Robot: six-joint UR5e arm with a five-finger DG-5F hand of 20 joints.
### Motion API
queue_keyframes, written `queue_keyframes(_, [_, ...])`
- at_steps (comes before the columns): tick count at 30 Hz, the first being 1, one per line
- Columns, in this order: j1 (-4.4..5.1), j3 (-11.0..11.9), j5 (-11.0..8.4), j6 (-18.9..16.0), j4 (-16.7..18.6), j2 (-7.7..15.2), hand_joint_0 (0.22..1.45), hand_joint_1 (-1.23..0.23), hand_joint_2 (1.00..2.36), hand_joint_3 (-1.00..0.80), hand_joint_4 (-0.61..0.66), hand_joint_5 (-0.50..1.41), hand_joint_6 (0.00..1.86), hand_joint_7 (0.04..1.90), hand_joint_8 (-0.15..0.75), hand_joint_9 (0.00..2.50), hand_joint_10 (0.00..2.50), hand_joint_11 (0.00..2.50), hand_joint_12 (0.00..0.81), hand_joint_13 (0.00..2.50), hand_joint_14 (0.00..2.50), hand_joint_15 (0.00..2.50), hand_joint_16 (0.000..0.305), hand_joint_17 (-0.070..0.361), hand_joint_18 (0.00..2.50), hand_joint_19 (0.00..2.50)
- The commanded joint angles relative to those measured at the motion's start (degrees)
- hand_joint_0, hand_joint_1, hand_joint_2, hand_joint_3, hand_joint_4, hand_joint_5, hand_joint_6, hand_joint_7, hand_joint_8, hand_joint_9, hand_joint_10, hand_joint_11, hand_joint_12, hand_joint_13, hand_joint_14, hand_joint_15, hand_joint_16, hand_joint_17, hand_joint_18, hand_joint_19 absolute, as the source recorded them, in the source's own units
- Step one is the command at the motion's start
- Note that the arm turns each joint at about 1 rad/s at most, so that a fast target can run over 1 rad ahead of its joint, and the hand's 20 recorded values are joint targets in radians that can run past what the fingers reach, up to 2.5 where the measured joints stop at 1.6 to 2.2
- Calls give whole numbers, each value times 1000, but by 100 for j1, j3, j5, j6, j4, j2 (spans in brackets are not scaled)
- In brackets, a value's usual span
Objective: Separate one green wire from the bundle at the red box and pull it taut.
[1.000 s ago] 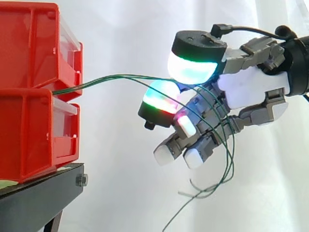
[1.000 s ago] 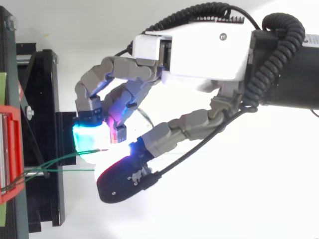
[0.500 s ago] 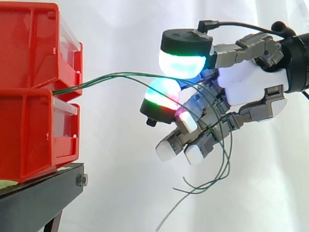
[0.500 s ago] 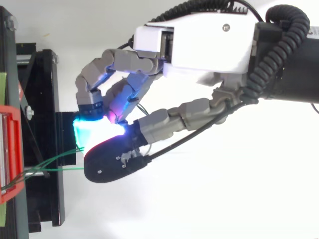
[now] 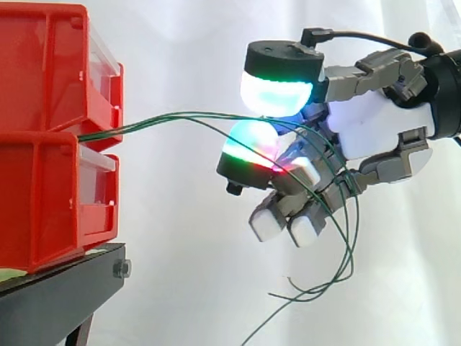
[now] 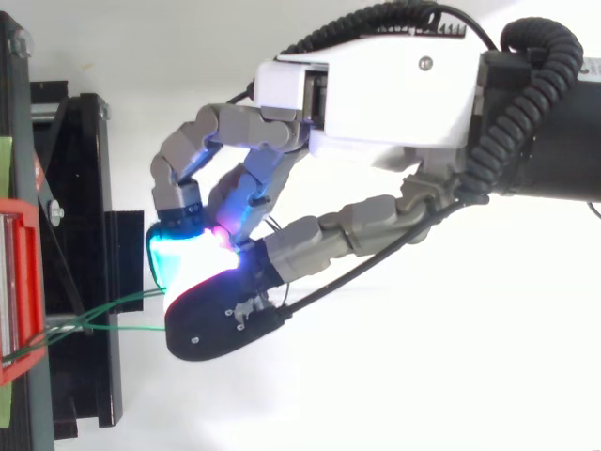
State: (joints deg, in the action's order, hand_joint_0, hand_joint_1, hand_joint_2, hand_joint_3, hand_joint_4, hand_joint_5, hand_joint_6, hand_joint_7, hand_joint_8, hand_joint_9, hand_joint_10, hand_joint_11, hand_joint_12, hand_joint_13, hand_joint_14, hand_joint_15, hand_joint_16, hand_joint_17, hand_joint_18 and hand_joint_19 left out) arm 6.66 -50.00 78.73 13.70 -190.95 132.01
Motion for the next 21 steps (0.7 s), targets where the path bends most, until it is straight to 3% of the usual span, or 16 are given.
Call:
queue_keyframes(1, [2, -1, 72, -8, -4, 0, 573, -669, 1009, -380, 184, -191, 895, 1005, 312, 1040, 11, 1165, 344, 846, 19, 603, 49, 111, 819, 500])
queue_keyframes(10, [-24, -1, 160, -17, 5, 0, 583, -717, 1008, -390, 181, -197, 895, 989, 299, 1096, 0, 1456, 367, 907, 22, 860, 48, 109, 793, 508])
queue_keyframes(21, [-33, 114, 186, -17, -48, 0, 589, -772, 1005, -431, 177, -203, 896, 976, 288, 1044, 243, 1482, 378, 914, 22, 898, 49, 110, 778, 509])
